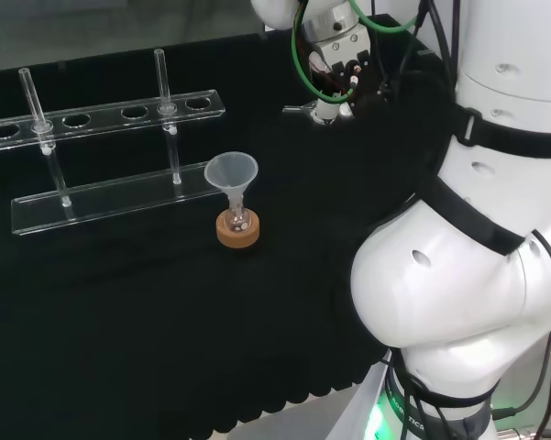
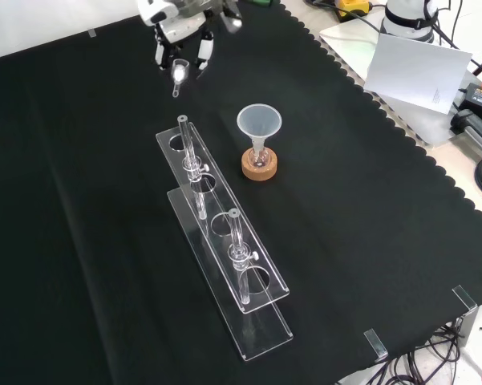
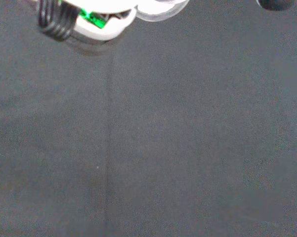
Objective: Pour all the NaCl from the weighing funnel into the round-bottom flask.
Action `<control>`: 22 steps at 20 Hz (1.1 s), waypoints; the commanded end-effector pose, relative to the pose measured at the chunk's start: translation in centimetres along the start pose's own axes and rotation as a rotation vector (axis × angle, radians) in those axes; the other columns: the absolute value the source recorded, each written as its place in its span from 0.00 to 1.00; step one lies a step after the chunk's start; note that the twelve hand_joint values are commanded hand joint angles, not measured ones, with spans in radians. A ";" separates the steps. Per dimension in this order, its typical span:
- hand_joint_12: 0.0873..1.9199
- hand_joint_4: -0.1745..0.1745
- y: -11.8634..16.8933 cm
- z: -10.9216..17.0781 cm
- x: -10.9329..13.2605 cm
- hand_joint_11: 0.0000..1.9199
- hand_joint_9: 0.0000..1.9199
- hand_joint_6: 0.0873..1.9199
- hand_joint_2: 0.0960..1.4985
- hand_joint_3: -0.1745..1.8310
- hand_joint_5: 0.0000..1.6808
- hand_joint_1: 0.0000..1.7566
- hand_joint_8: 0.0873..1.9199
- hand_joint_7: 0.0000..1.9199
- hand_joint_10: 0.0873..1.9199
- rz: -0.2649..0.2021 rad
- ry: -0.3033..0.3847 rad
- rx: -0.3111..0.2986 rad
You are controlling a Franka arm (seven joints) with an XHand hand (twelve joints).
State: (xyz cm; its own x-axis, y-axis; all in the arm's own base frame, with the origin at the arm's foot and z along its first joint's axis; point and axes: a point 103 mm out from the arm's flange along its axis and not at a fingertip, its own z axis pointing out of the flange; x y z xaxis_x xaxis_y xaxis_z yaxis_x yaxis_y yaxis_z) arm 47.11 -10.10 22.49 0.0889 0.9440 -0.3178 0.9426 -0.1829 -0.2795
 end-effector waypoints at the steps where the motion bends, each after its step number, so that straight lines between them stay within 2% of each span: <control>1: 0.31 1.00 -3.4 -0.4 0.1 0.73 0.86 0.20 0.46 0.30 0.80 0.64 0.10 0.77 0.00 -0.017 -0.013 0.022; 6: 0.31 1.00 -5.9 -1.5 0.9 0.73 0.86 0.20 0.46 0.30 0.80 0.64 0.09 0.77 0.00 -0.016 -0.029 -0.014; 22: 0.31 1.00 -12.5 -4.0 6.1 0.73 0.86 0.19 0.46 0.31 0.80 0.64 0.09 0.77 0.00 -0.071 -0.073 -0.024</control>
State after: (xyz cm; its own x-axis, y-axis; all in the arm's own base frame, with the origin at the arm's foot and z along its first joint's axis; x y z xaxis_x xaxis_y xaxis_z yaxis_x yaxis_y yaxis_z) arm 38.52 -2.98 27.63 0.0205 0.9363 -0.3507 0.9572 -0.1197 -0.2635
